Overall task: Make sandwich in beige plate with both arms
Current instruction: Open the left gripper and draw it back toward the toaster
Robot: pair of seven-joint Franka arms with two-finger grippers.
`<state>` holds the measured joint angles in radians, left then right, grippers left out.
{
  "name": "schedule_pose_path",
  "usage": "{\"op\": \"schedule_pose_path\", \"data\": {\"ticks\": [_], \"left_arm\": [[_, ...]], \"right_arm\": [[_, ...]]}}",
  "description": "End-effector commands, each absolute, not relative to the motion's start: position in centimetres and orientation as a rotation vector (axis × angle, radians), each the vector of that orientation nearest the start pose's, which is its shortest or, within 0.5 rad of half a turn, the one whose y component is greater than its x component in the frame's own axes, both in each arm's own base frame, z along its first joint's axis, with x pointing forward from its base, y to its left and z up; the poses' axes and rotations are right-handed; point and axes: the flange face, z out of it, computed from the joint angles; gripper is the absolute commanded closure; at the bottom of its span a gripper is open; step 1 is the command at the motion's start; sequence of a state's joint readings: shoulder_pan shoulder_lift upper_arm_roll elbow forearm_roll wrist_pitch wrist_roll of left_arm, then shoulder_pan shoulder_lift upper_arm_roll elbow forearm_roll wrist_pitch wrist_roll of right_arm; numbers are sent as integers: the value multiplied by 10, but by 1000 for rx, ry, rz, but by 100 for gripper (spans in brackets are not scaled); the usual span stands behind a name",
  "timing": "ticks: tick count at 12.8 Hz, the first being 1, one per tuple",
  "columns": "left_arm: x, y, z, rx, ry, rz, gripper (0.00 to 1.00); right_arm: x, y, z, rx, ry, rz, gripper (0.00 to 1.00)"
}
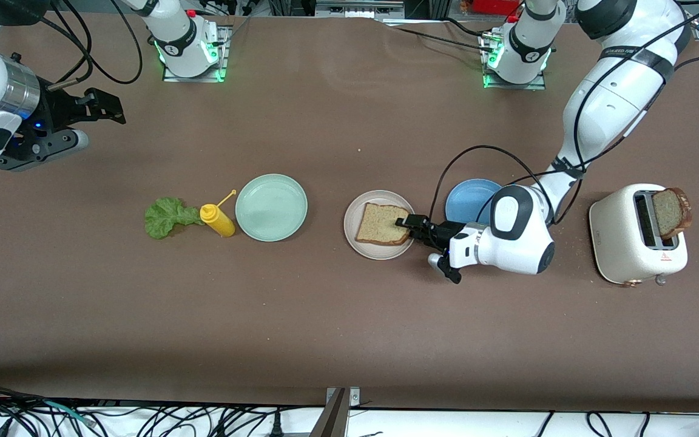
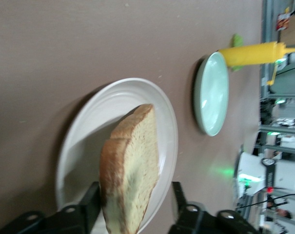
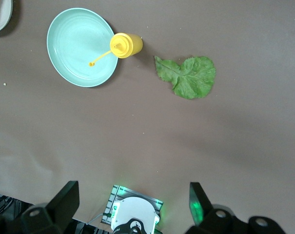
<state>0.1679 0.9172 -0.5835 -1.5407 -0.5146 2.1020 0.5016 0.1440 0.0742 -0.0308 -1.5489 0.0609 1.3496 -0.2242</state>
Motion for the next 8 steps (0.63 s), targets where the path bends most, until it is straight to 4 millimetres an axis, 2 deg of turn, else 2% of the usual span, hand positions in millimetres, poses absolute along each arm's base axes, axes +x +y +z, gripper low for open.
{"op": "schedule_pose_path", "data": {"ticks": [1, 4, 8], "left_arm": [[643, -225, 188, 2245, -593, -221, 0], [649, -209, 212, 2293, -678, -220, 0], [653, -159, 276, 2435, -822, -280, 0]], "right_arm": [[544, 67, 580, -2960, -614, 418, 0], [544, 67, 582, -2966, -629, 409, 0], [545, 68, 584, -2984, -624, 394, 0]]}}
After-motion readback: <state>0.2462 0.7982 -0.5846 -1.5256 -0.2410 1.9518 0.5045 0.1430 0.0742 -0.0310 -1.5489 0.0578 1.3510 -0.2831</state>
